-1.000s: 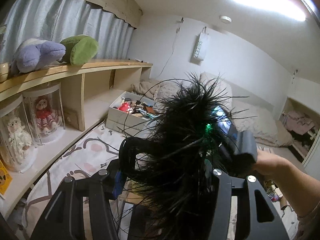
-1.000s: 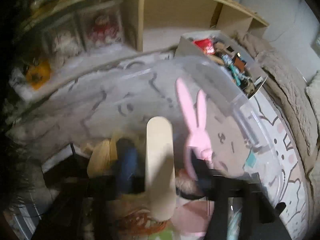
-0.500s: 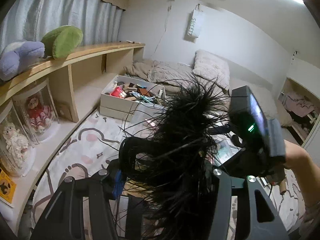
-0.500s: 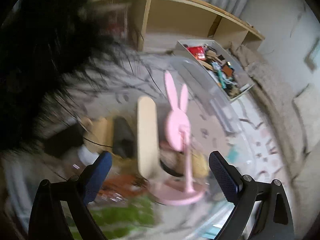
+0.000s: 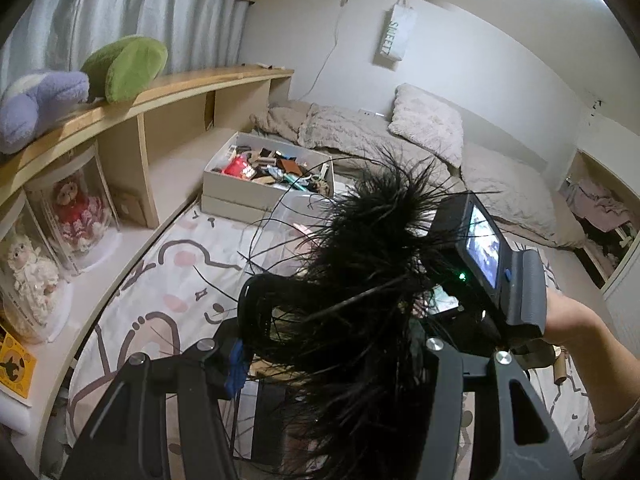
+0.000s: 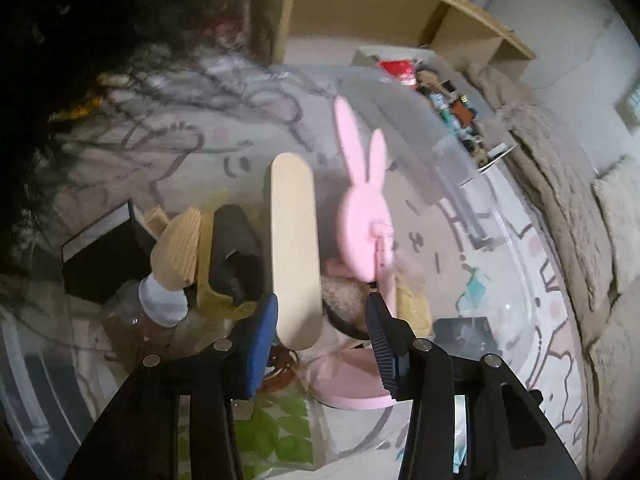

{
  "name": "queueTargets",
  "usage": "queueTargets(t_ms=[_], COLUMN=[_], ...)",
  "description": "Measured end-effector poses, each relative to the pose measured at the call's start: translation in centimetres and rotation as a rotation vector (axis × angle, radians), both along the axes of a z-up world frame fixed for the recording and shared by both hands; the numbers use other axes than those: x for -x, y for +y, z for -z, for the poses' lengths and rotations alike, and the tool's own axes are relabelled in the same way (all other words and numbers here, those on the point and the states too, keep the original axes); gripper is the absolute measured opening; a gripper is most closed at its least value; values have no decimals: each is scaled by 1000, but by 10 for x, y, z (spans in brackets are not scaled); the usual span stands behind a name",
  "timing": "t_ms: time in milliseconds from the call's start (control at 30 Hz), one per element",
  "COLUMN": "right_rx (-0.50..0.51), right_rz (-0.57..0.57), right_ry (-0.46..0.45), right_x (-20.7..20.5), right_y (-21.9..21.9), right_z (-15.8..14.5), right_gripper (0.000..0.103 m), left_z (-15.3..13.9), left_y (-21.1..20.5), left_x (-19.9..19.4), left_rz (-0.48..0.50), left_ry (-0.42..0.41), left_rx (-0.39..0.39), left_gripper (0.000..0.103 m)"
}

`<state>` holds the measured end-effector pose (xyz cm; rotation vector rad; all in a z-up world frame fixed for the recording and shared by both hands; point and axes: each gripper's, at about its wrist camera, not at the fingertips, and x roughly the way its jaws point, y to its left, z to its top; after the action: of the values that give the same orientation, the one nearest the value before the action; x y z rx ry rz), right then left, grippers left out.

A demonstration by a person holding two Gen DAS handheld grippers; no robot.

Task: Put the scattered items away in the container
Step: 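Lower wooden board into clear container with right gripper while left holds boa, then open right gripper to release the wooden board inside the container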

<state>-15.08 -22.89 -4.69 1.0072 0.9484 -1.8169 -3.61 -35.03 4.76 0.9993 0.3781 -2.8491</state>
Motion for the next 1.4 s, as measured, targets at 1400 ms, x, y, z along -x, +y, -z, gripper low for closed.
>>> queueTargets(t_ms=[1400], right_rx=[50], right_rz=[-59], right_ry=[-24], right_x=[16], right_y=[-24], right_z=[-1], right_gripper=[68], left_z=[22], left_y=[-23], left_x=[57], left_rz=[-20], left_ry=[-210], left_rx=[-2], left_gripper=[56])
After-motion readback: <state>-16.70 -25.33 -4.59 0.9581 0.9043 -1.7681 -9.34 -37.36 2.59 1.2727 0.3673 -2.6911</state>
